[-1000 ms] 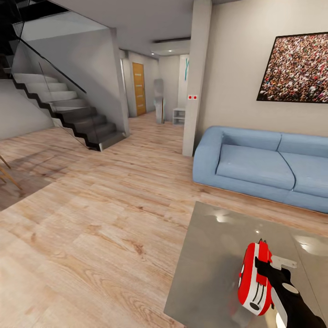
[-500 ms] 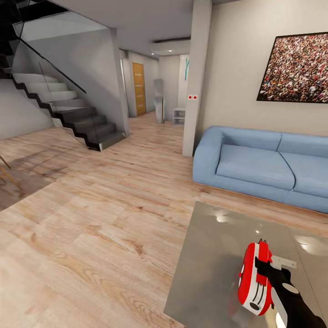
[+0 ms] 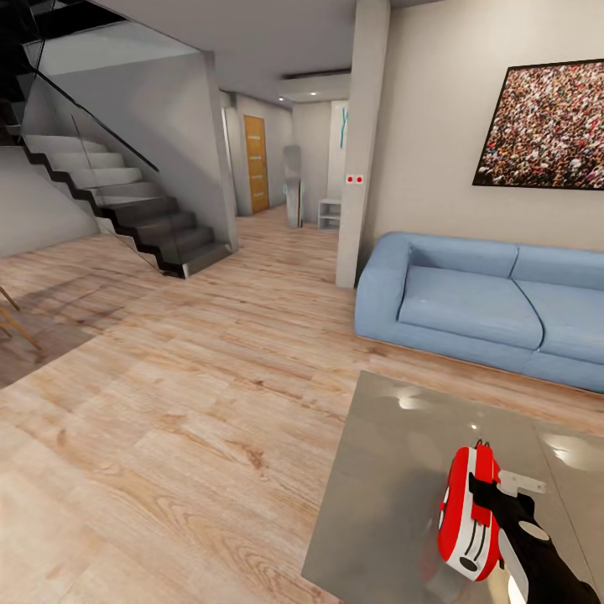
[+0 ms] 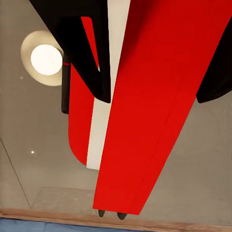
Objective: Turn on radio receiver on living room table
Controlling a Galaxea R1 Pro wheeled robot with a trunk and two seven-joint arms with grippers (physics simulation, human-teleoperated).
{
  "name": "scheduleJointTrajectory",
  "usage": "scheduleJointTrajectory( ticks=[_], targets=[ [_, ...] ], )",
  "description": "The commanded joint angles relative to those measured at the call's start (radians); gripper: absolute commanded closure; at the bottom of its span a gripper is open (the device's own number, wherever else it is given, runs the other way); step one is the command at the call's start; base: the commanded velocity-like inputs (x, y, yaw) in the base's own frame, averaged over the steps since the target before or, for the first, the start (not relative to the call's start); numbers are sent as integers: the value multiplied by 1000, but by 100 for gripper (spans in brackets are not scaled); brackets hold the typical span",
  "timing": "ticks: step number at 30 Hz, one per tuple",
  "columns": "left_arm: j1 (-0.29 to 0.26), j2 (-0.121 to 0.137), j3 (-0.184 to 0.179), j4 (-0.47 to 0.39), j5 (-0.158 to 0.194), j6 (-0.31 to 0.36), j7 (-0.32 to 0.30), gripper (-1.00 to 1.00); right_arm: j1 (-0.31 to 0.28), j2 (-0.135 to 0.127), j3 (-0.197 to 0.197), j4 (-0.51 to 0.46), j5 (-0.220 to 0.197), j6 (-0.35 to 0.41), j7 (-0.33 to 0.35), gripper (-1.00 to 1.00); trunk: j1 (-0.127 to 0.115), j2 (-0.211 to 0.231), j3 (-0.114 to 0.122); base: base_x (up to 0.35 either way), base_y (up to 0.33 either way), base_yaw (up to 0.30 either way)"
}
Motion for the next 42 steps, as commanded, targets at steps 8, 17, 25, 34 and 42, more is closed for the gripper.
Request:
scheduleJointTrajectory(
  ticks=[8, 17, 25, 34, 42],
  targets=[
    [0, 0, 0, 0, 0, 0, 0, -100, 0, 1, 1, 0, -1, 0, 1, 100, 0, 0, 0, 0, 0, 0],
    [0, 0, 0, 0, 0, 0, 0, -100, 0, 1, -7, 0, -10, -1, 1, 100, 0, 0, 0, 0, 0, 0],
    [0, 0, 0, 0, 0, 0, 0, -100, 0, 2, -5, 0, -12, -1, 1, 100, 0, 0, 0, 0, 0, 0],
    [0, 0, 0, 0, 0, 0, 0, -100, 0, 2, -3, 0, -12, -1, 1, 100, 0, 0, 0, 0, 0, 0],
    [0, 0, 1, 0, 1, 0, -1, -100, 0, 2, -2, 0, -13, 0, 1, 100, 0, 0, 0, 0, 0, 0]
  ],
)
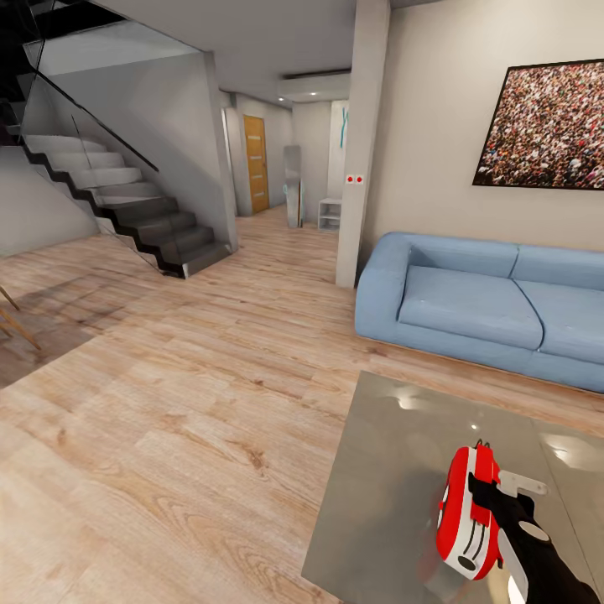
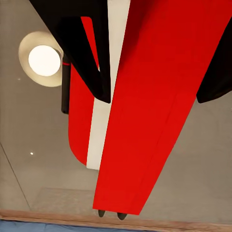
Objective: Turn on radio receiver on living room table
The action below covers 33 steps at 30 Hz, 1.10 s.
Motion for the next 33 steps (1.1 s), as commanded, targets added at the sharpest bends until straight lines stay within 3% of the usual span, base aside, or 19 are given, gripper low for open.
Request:
scheduleJointTrajectory(
  ticks=[1, 26, 33],
  targets=[
    [0, 0, 0, 0, 0, 0, 0, -100, 0, 1, 1, 1, -1, 0, 0, 100, 0, 0, 0, 0, 0, 0],
    [0, -3, -2, -1, 5, 6, -2, -100, 0, 11, 2, 1, 8, -1, -11, 100, 0, 0, 0, 0, 0, 0],
    [0, -2, -4, -1, 65, 10, -43, -100, 0, 11, 1, 1, 6, -1, -9, 100, 0, 0, 0, 0, 0, 0]
  ],
)
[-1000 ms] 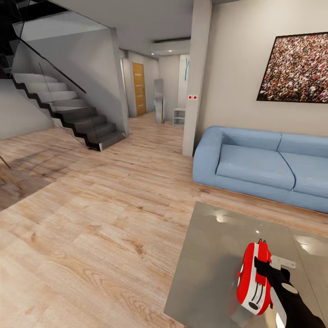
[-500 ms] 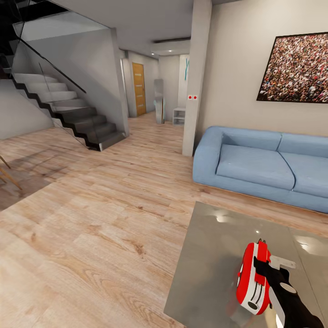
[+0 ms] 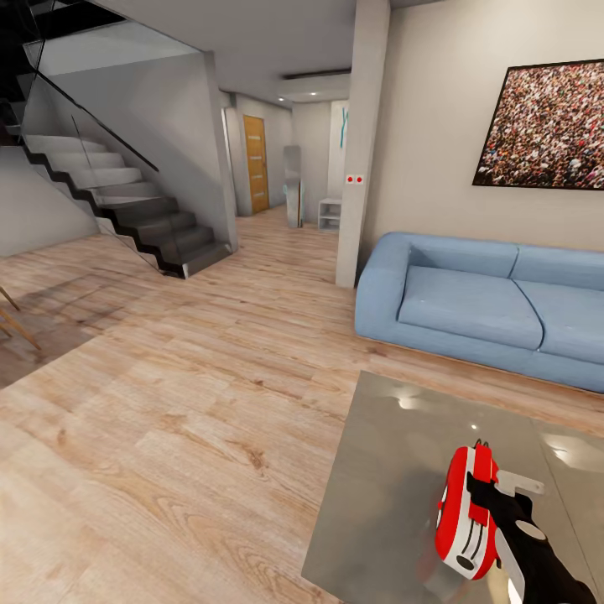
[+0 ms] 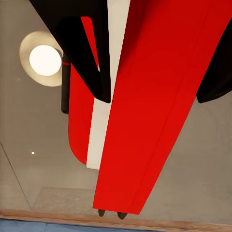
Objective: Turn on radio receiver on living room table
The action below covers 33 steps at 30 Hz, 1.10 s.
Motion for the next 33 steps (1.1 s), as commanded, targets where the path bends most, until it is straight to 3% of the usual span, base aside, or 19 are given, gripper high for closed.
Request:
scheduleJointTrajectory(
  ticks=[1, 15, 22, 29, 33],
  targets=[
    [0, 0, 0, 0, 3, 0, -2, -100, 1, 1, 3, 4, -3, 0, 3, 100, 0, 0, 0, 0, 0, 0],
    [0, 0, -1, 0, 8, -1, -4, -100, 1, 1, 7, 4, 1, 0, 1, 100, 0, 0, 0, 0, 0, 0],
    [0, 0, -1, 0, 9, -1, -4, -100, 1, 0, 75, 4, 2, 0, 1, 100, 0, 0, 0, 0, 0, 0],
    [0, 0, 1, 0, 8, -1, -4, -100, 1, 0, 81, -25, 2, -1, 11, 100, 0, 0, 0, 0, 0, 0],
    [0, 0, 1, 0, 8, -3, -3, -100, 1, 0, 82, -32, 1, -1, 12, 100, -15, 28, 12, 0, 0, 0]
  ],
)
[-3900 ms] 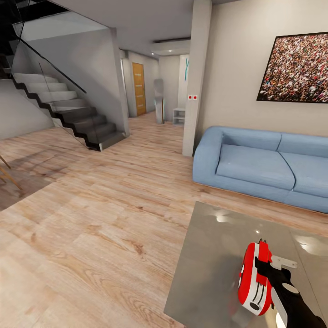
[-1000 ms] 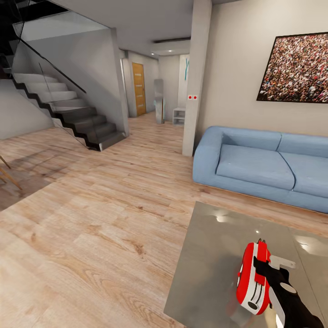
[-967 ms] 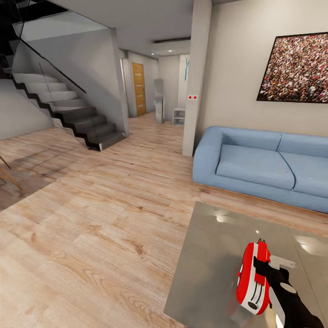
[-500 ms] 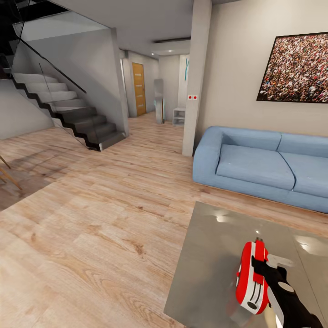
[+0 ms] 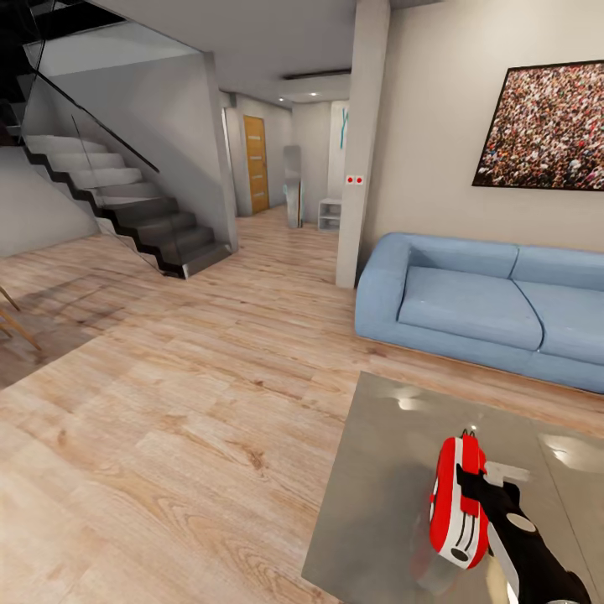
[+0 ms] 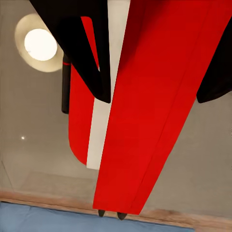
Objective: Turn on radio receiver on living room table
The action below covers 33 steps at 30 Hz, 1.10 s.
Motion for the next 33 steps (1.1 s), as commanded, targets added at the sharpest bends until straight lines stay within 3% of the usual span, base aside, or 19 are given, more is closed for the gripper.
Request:
scheduleJointTrajectory(
  ticks=[1, 33],
  targets=[
    [0, 0, 0, 0, 0, 0, 0, -100, 0, 0, 0, 0, 0, 0, 0, 100, -4, 7, 3, 0, 0, 0],
    [0, 0, 0, 0, 0, -1, 0, -100, 0, 2, 1, 0, -2, 0, 0, 100, -127, 231, 104, 0, 0, 0]
  ],
)
